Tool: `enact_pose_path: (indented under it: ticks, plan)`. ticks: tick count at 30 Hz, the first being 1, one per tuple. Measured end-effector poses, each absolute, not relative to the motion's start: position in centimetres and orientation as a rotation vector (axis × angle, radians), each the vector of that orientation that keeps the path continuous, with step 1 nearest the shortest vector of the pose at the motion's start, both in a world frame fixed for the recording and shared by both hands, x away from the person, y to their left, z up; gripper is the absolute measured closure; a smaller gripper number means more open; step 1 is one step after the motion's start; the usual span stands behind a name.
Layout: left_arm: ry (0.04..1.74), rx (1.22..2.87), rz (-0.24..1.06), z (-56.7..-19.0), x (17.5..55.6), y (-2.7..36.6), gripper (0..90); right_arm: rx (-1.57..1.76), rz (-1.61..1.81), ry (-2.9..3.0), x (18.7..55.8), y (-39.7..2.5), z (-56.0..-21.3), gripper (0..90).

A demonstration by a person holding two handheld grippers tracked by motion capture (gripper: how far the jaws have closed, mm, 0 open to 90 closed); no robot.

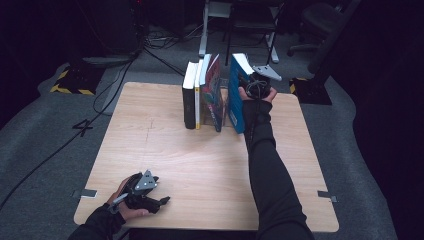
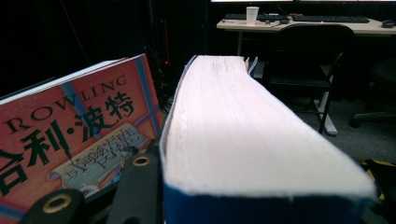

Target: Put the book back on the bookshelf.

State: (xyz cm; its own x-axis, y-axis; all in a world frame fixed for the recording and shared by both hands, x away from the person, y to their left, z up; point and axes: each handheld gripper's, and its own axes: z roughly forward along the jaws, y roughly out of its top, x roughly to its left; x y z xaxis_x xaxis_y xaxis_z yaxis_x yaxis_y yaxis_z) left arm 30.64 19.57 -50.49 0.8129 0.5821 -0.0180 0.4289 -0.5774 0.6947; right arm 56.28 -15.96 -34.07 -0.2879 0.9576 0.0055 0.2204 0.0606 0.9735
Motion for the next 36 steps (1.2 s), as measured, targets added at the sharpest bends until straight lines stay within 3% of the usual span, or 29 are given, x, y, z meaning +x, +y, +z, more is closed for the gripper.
enact_pose_path:
  ticks: [18,27,36]
  plan:
    - [0.744,2.269,0.276,-50.5,30.6,19.5,17.9,1.157,1.331,1.635,53.2,-18.2,-36.0,57.9]
    - [0.744,2.269,0.276,-50.5,30.6,19.5,17.9,1.152,1.378,1.677,51.4,-19.0,-38.1,43.2]
    - [0.744,2.268,0.276,-50.5,30.6,19.5,17.9,1.13,1.302,1.783,49.5,-19.7,-42.5,41.2]
